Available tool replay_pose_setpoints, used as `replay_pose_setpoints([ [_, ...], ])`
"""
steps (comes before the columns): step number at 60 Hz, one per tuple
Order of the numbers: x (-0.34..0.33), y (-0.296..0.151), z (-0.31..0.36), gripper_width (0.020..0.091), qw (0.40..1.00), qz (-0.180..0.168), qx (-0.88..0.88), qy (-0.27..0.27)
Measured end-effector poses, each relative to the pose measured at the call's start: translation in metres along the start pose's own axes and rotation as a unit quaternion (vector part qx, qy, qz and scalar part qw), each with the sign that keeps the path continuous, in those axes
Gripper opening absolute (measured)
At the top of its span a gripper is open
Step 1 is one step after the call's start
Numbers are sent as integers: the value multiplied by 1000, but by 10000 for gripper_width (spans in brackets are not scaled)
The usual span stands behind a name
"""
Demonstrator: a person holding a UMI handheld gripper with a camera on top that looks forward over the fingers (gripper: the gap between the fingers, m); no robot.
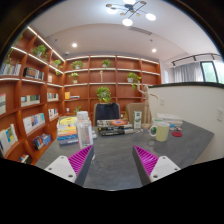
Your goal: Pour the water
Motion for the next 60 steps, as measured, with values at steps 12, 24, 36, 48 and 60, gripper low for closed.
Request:
replay_pose_setpoints([
  [12, 23, 7, 78, 831, 997, -24, 63, -45],
  [24, 73, 21, 97, 823, 998, -10, 55, -27],
  [36, 115, 31, 117, 820, 999, 7, 12, -39],
  [48, 139, 30, 121, 485, 999, -2, -22, -36],
  [60, 142, 32, 119, 363, 999, -2, 8, -43],
])
Point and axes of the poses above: the point between the fingertips, and its own axes, seen from behind it with the camera up: z to the left, y down, x forward, the way the camera looks, the point moved 4 cm from there along -x, backward, against the way the camera looks, and after that the axes turned 9 degrees about -z, right-handed, at the moved point
